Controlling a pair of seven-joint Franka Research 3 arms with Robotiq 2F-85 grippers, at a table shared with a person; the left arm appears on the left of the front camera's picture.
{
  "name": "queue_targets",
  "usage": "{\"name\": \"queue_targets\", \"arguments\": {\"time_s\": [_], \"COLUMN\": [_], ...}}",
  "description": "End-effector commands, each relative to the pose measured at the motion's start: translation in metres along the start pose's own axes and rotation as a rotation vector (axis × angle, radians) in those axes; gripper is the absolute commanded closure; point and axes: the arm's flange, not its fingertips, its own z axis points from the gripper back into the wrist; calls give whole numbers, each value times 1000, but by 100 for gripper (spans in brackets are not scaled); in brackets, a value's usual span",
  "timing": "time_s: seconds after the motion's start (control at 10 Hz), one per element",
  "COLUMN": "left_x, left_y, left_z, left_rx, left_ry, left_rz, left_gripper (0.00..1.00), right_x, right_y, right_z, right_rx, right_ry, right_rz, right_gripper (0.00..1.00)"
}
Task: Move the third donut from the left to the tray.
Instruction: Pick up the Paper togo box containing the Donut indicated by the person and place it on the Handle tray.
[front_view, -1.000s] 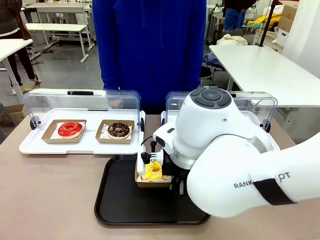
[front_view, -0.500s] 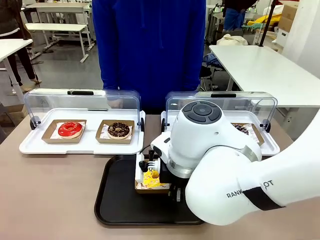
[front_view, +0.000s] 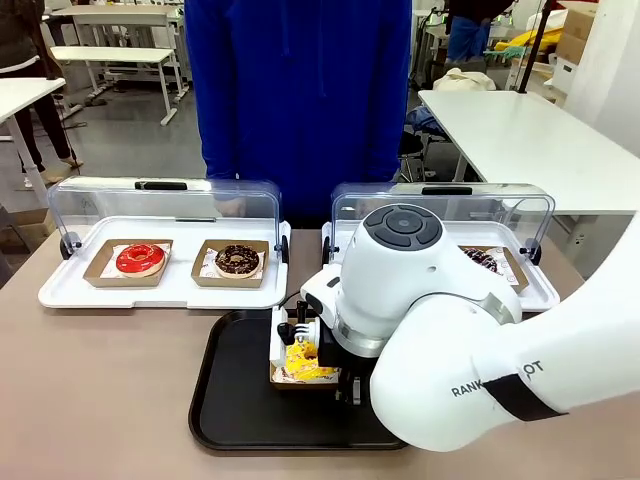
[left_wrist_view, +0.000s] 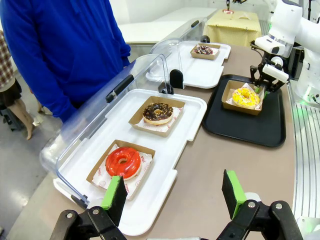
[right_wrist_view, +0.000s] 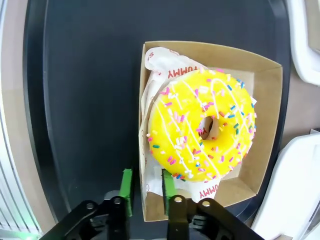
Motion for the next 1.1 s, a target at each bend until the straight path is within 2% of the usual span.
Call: {"name": "queue_targets", "arguments": {"time_s": [0.0, 0.1, 0.2, 0.3, 0.7, 0.9, 1.0], "left_x": [1, 1, 1, 1, 1, 1, 1], "left_y": [0, 0, 0, 0, 0, 0, 0], "left_z": [-1, -1, -1, -1, -1, -1, -1], "left_rx": [6, 6, 6, 6, 6, 6, 6], "left_ry": [-22, -22, -22, -22, -22, -22, -22], "left_rz": [-16, -16, -16, -16, -16, -16, -16], "left_gripper": [0, 0, 0, 0, 0, 0, 0], "right_x": [-41, -42, -42, -42, -44, -46, -9], "right_y": [21, 20, 18, 17, 11, 6, -13], "right_z": [18, 27, 37, 47, 78, 84, 81], "right_rx": [-32, -45, -66, -90, -121, -101, -120], "right_ry": [-21, -21, -21, -9, -7, -62, -17], "right_rz": [1, -4, -10, -9, 3, 15, -23], "right_gripper": [0, 0, 10, 1, 0, 0, 0]}}
